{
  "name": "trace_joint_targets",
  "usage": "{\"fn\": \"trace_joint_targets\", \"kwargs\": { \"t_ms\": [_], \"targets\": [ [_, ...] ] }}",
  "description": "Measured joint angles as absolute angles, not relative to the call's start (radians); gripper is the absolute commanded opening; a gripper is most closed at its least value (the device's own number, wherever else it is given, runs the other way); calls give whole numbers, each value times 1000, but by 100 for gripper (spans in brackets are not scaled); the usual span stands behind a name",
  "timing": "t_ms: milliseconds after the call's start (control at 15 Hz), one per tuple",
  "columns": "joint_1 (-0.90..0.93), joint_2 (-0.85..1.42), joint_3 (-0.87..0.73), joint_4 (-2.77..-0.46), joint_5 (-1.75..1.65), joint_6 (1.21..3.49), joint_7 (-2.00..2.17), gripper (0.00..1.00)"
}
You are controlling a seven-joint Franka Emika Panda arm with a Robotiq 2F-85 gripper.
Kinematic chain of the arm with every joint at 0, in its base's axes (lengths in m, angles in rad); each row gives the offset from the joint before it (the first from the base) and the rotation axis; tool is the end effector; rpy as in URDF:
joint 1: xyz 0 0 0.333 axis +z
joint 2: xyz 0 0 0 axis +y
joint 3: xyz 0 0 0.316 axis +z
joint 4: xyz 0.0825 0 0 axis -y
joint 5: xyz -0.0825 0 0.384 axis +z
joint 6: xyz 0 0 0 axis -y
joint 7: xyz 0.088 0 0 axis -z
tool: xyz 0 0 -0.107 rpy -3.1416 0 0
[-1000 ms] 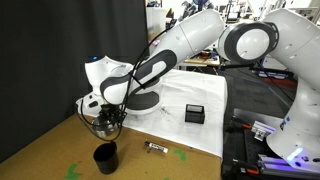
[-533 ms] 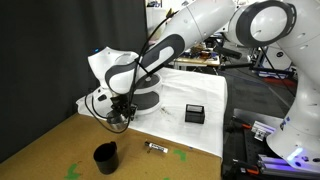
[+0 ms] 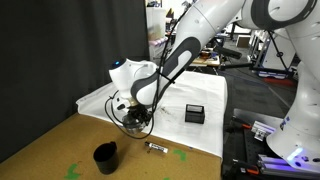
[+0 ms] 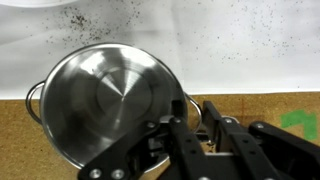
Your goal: Pick up the marker from the black cup and put it on the table, then move the silver bowl backward
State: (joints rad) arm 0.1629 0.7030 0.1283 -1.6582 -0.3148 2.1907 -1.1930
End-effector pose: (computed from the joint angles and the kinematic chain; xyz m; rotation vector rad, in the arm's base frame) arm 0.6437 0.1727 0.1890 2.0553 2.2587 -0.3223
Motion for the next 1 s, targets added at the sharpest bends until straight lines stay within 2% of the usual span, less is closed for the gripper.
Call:
{"fn": "trace_joint_targets", "kwargs": {
  "t_ms": [267, 333, 800, 867, 1000],
  "targets": [
    [163, 594, 120, -1908, -401, 2386, -1088, 6],
    [163, 563, 115, -1966, -417, 2427, -1067, 25],
    [163, 564, 117, -1973, -420, 2434, -1061, 25],
    [163, 564, 117, -1973, -420, 2434, -1061, 6],
    [163, 564, 117, -1973, -420, 2434, -1061, 6]
  ]
}}
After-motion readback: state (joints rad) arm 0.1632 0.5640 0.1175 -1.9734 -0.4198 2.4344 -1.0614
